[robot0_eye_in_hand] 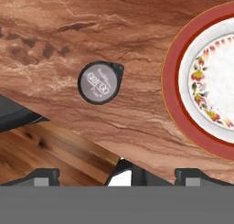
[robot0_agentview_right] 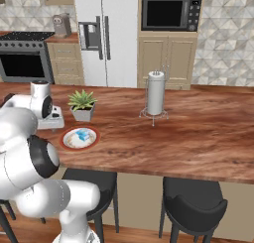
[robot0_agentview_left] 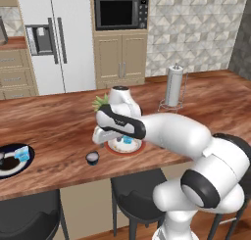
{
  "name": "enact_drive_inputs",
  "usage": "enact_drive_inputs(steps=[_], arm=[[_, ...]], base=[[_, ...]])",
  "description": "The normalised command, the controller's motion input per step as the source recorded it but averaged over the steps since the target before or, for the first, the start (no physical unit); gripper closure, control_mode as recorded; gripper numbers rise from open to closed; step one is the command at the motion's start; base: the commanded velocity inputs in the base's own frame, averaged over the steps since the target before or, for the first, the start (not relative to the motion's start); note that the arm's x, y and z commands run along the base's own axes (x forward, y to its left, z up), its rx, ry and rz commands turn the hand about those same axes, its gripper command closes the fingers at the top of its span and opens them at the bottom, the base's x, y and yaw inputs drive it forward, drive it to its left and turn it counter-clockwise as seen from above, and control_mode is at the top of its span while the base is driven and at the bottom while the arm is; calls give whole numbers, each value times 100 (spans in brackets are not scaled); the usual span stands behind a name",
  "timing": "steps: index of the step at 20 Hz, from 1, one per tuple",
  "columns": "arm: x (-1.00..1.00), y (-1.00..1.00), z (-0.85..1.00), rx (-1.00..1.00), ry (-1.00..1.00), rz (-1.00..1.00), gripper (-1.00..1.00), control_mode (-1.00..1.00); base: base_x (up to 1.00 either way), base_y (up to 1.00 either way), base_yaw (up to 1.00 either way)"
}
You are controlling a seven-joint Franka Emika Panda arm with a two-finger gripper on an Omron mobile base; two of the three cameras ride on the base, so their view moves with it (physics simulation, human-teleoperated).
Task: Place two yogurt containers on each plate.
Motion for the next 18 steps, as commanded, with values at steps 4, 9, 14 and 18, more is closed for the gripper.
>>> enact_drive_inputs(steps=[4,9,14,18], arm=[[0,28,-8,0,0,3,-100,-100],[0,20,-12,0,0,3,-100,-100],[0,8,-27,0,0,2,-100,-100],[2,12,-31,0,0,0,-100,-100]], base=[[0,0,0],[0,0,0],[0,0,0],[0,0,0]])
